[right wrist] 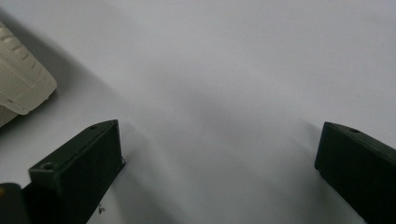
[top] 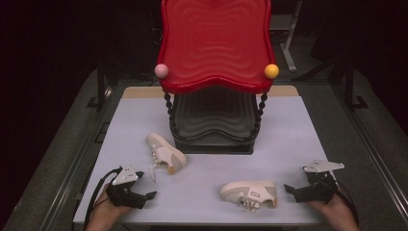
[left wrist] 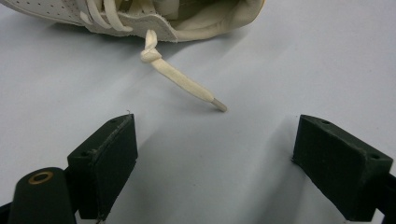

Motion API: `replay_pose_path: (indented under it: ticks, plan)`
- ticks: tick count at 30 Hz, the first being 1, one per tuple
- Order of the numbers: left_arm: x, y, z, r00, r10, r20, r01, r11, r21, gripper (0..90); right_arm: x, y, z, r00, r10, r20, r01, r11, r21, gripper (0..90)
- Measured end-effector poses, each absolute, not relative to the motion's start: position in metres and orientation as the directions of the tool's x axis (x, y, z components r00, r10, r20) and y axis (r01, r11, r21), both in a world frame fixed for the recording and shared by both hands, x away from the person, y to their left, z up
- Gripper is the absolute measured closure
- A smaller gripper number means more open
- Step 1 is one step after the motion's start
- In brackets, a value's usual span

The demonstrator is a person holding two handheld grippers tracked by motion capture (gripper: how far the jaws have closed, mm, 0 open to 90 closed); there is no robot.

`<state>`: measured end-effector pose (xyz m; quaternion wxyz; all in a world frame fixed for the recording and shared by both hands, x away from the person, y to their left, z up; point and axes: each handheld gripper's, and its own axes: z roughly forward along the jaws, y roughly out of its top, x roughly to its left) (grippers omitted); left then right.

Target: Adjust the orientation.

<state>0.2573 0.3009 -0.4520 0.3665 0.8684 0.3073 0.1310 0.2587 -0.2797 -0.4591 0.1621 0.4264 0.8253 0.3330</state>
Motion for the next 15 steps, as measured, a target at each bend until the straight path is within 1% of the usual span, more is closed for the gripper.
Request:
replay_pose_path:
  ticks: [5, 6, 9, 11, 12, 13, 14, 15]
  plan:
    - [0.258, 0.301, -0.451, 0.774, 0.633, 0.0, 0.441, -0.541, 0.716, 14.3, 0.259, -0.28, -0.459, -0.584, 0.811, 0.016, 0.596, 0.415, 0.688, 0.0]
    - [0.258, 0.302, -0.45, 0.769, 0.639, -0.002, 0.449, -0.537, 0.714, 15.6, 0.259, -0.28, -0.459, -0.584, 0.812, 0.017, 0.596, 0.415, 0.688, 0.0]
    - [0.259, 0.303, -0.447, 0.758, 0.652, -0.003, 0.461, -0.533, 0.709, 24.9, 0.259, -0.28, -0.459, -0.584, 0.812, 0.017, 0.596, 0.415, 0.688, 0.0]
    - [0.259, 0.305, -0.442, 0.75, 0.662, -0.004, 0.464, -0.521, 0.716, 26.4, 0.259, -0.28, -0.459, -0.583, 0.812, 0.017, 0.597, 0.414, 0.688, 0.0]
    - [0.259, 0.306, -0.439, 0.748, 0.664, 0.001, 0.46, -0.52, 0.72, 32.5, 0.259, -0.28, -0.459, -0.583, 0.812, 0.017, 0.596, 0.414, 0.688, 0.0]
    - [0.259, 0.308, -0.432, 0.733, 0.68, 0.004, 0.458, -0.499, 0.736, 41.6, 0.259, -0.28, -0.459, -0.583, 0.812, 0.017, 0.597, 0.414, 0.688, 0.0]
    - [0.259, 0.308, -0.432, 0.733, 0.68, 0.004, 0.458, -0.499, 0.736, 45.8, 0.259, -0.28, -0.459, -0.583, 0.812, 0.017, 0.597, 0.414, 0.688, 0.0]
    - [0.26, 0.31, -0.427, 0.726, 0.687, 0.009, 0.457, -0.493, 0.741, 53.8, 0.259, -0.28, -0.459, -0.583, 0.812, 0.016, 0.596, 0.414, 0.688, 0.0]
